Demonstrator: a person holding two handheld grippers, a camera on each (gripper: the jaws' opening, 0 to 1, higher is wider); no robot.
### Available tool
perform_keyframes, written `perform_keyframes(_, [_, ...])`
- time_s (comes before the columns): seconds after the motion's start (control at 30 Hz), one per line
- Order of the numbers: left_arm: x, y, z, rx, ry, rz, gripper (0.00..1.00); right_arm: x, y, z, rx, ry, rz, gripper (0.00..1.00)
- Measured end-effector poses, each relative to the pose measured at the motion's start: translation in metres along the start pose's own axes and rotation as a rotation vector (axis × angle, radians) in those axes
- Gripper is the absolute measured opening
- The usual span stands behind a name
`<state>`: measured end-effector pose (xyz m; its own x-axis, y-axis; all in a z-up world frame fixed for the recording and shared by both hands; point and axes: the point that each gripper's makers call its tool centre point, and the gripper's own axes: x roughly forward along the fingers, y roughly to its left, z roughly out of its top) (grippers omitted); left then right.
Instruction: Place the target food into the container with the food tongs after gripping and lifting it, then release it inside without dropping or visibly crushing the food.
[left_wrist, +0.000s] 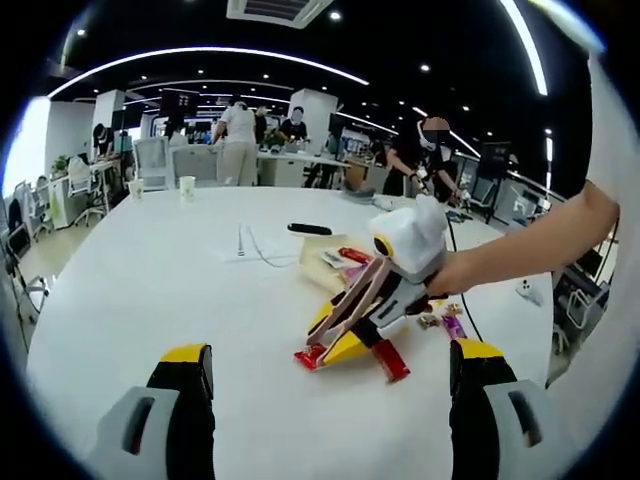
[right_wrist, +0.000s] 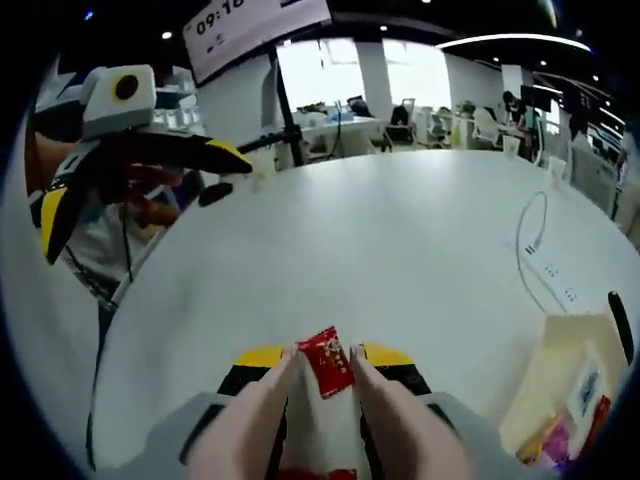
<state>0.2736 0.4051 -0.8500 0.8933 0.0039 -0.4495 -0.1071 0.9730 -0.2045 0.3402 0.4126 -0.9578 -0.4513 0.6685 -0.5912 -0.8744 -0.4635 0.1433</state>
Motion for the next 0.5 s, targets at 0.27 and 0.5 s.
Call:
perform_keyframes(0.27, [-0.0016, 0.0024, -0.0011, 0.003, 0.001, 0.001, 0.99, 0.0048, 0.0037, -0.0055, 0.014, 0.023, -0.002, 0.27])
perform_keyframes(0.5, [-0.0023, -0.0008, -0.0013, -0.012, -0.007, -0.009, 0.99, 0.0028, -0.0002, -0.006, -0.035, 0.002, -0.042, 0.24])
